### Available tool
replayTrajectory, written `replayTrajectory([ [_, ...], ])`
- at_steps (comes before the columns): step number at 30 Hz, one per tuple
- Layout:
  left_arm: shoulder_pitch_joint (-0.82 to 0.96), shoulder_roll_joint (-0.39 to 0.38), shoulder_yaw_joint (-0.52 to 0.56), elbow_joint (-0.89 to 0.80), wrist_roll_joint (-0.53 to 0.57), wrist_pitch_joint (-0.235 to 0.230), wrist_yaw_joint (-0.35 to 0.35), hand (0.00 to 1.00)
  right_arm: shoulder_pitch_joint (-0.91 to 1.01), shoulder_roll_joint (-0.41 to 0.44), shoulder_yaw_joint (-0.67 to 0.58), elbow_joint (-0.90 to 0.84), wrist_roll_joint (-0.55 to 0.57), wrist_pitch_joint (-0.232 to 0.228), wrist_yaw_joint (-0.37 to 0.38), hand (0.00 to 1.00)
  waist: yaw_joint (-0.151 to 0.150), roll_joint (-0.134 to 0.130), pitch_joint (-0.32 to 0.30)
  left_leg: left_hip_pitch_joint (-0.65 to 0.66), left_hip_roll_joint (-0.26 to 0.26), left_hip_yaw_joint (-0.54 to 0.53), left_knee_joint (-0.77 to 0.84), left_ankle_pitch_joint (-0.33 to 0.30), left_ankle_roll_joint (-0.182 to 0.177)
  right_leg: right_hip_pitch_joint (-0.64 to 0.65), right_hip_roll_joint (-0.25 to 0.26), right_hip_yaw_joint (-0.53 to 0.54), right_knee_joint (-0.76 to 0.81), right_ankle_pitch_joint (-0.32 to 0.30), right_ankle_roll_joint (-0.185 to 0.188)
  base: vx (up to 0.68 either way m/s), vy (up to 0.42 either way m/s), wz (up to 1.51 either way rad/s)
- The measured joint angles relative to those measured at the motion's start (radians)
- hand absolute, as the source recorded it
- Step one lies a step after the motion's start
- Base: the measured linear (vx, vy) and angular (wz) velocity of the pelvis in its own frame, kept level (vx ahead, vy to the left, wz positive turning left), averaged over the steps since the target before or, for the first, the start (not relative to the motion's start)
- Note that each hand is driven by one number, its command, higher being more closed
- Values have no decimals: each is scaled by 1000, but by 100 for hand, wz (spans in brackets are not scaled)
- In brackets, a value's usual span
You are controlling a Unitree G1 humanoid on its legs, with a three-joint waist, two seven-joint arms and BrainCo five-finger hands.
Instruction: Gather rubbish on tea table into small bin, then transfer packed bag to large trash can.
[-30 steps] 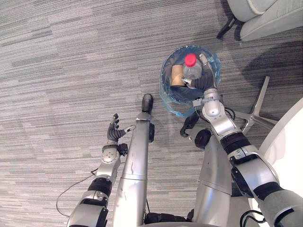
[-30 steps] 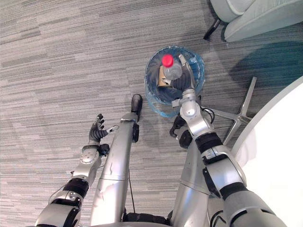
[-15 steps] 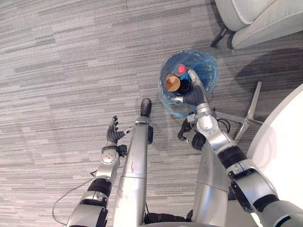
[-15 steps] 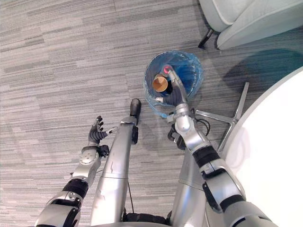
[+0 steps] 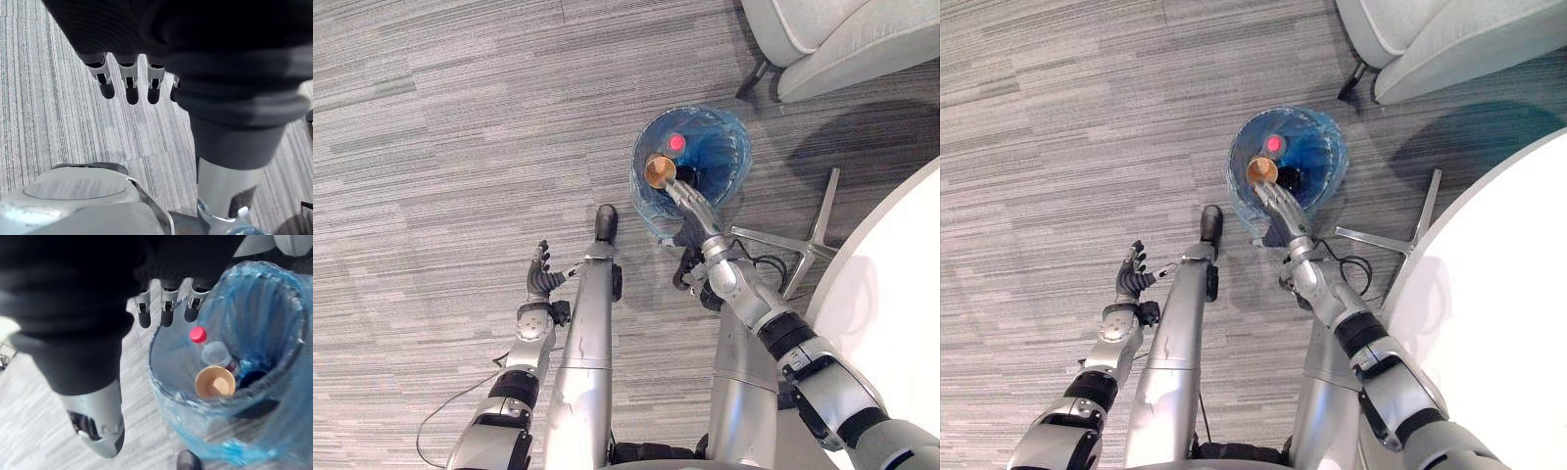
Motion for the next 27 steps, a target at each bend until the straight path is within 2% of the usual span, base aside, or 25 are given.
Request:
replayTrajectory([
  [4,-1,1,4,1,0,-6,2,0,-24,24,0,105,-45,32,-1,0,0,-2,-1,-8,-1,-2,-18,6,-1,-10,0,-6,-4,0,0,-24,9,5],
  [5,-1,1,12,4,-1,-9,2,0,-26,31,0,133,-49,42,-1,0,1,-16,-10,-15,-1,1,-24,11,3,-23,0,-5,-3,0,0,-25,10,5],
  [8,-4,3,33,11,-1,-14,7,0,-33,51,-4,190,-78,69,-5,0,0,-35,-22,-37,-2,-1,-24,13,3,-43,-1,-9,2,-2,-4,-18,8,6],
  [14,-12,4,33,20,-3,-21,23,0,-34,50,-25,261,-109,121,-42,0,0,-56,-38,-73,-13,-6,-2,11,5,-75,-10,-8,25,-9,-15,-23,23,7],
  [17,-14,3,32,23,-15,-21,25,0,-38,48,-46,287,-123,141,-49,0,1,-58,-41,-86,-14,-7,10,9,7,-83,-16,-8,33,-11,-17,-34,36,4],
  [19,-15,5,32,36,-22,-21,29,0,-37,45,-47,314,-130,149,-66,0,0,-65,-62,-111,-14,0,15,6,2,-110,-16,-2,41,-13,-20,-47,51,6],
  [20,-16,5,32,37,-22,-21,35,0,-38,43,-46,325,-136,154,-66,100,1,-65,-62,-114,-13,1,18,5,2,-111,-18,-2,44,-14,-21,-43,45,7],
  [27,-14,7,29,36,-23,-21,43,0,-34,38,-46,353,-150,175,-84,100,2,-70,-85,-134,-12,14,23,5,2,-136,-20,7,61,-23,-15,-32,30,4],
])
